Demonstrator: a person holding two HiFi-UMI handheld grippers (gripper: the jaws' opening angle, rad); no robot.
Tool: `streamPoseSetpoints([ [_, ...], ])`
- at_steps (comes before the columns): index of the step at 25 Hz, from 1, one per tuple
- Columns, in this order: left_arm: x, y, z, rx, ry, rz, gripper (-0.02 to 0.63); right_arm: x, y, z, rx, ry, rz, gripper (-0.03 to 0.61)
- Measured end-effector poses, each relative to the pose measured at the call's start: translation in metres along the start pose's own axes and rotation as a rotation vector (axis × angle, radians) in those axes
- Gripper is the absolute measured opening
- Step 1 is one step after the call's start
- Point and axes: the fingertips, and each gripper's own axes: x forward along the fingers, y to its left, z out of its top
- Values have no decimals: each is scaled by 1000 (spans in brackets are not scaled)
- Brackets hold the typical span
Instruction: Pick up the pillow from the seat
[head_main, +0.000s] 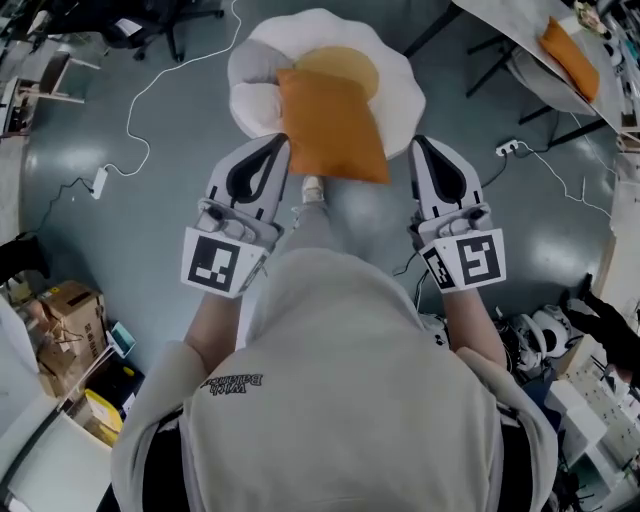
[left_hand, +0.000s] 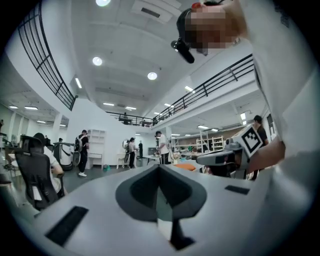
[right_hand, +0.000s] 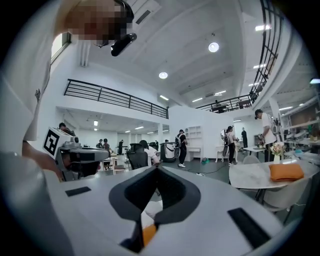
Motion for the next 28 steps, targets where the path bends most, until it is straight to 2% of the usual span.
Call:
streamPoseSetpoints([
  [4, 36, 36, -2, -19, 3, -45, 9, 52, -21, 1, 11, 22, -41, 9],
  [9, 67, 77, -5, -35, 1, -61, 9, 103, -42, 8, 162, 20, -52, 9],
  [16, 99, 103, -8, -67, 32, -58, 9, 134, -67, 8, 156, 37, -69, 9],
  [19, 112, 103, -12, -82, 59, -50, 9, 139, -77, 0, 150, 56, -47, 9],
  [24, 129, 105, -15, -58, 80, 13, 9, 146, -91, -12, 114, 89, 16, 9],
  [28, 138, 104, -22, -64, 104, 48, 9, 152, -103, -23, 126, 112, 52, 9],
])
